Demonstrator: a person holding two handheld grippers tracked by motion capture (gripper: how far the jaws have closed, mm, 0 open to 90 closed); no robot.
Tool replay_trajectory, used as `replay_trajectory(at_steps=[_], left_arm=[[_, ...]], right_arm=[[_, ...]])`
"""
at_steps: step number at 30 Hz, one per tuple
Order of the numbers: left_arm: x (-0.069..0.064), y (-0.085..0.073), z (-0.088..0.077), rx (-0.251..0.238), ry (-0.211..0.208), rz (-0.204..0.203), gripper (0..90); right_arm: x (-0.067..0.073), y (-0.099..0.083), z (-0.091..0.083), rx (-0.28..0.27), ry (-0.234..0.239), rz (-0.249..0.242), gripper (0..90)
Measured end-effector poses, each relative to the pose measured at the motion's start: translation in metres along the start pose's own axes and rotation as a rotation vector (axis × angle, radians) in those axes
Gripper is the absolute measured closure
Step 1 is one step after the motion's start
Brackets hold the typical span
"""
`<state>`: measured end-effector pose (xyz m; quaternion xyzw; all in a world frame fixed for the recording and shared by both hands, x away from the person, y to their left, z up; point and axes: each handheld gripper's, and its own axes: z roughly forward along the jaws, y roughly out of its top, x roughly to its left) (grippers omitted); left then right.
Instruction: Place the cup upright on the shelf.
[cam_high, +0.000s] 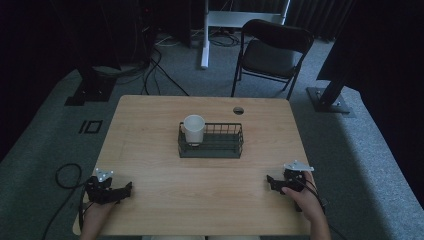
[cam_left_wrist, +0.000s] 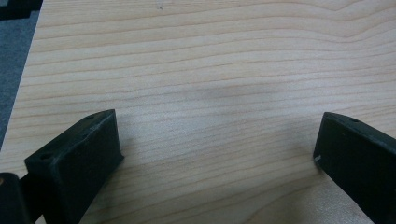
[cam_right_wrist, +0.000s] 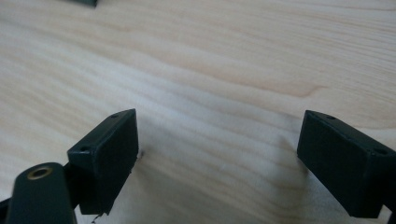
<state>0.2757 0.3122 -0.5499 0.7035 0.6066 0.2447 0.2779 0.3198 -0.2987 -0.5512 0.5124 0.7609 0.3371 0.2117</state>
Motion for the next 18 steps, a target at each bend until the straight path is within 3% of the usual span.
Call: replay_trajectory(at_steps=[5,16,18], left_arm=[[0.0000,0.0000,0.0000,0.001,0.000,0.001,0.9],[0.0000,0.0000,-0.0001,0.001,0.001,0.001,0.9],[0.0004,0.0000,-0.0001,0.000,0.010,-0.014,1.0]], right_arm=[[0.0000,-0.0022,-0.0008,0.007,0.019,-0.039,12.2],[-0.0017,-0.0039,-0.0023,0.007,0.030,-0.049,12.2],[-0.0017,-0.0039,-0.0023,0.007,0.030,-0.049,12.2]])
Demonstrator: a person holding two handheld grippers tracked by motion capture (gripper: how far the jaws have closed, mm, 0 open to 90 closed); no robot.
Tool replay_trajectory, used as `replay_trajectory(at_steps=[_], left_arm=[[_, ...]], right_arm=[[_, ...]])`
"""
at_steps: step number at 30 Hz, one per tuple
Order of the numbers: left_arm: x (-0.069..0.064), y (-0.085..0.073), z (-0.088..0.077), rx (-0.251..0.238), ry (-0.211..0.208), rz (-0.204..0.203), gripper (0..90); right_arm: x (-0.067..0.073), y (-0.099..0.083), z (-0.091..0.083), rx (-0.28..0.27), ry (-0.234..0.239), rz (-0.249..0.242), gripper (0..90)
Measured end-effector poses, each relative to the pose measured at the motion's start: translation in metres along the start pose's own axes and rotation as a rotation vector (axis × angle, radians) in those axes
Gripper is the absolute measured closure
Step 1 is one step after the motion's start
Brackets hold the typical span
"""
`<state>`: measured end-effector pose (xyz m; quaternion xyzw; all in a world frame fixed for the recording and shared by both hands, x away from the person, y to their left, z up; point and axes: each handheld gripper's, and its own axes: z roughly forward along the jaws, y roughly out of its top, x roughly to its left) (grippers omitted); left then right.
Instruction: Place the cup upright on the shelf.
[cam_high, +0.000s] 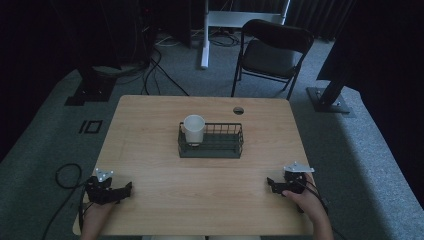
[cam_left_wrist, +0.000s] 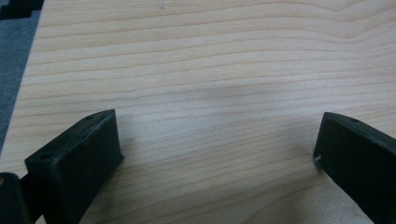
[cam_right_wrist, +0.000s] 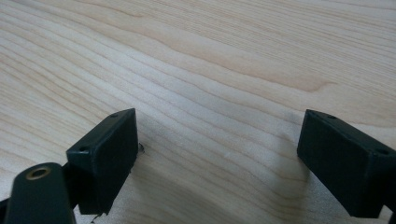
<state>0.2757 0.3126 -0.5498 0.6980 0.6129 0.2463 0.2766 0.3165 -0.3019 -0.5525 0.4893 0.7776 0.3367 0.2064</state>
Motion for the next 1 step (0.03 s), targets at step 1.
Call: replay_trajectory(at_steps=[1], left_arm=[[0.0006,0.0000,-0.0001,0.000,0.008,-0.007,1.0]], right_arm=[[0.0000,0.0000,0.0000,0.000,0.000,0.001,12.2]])
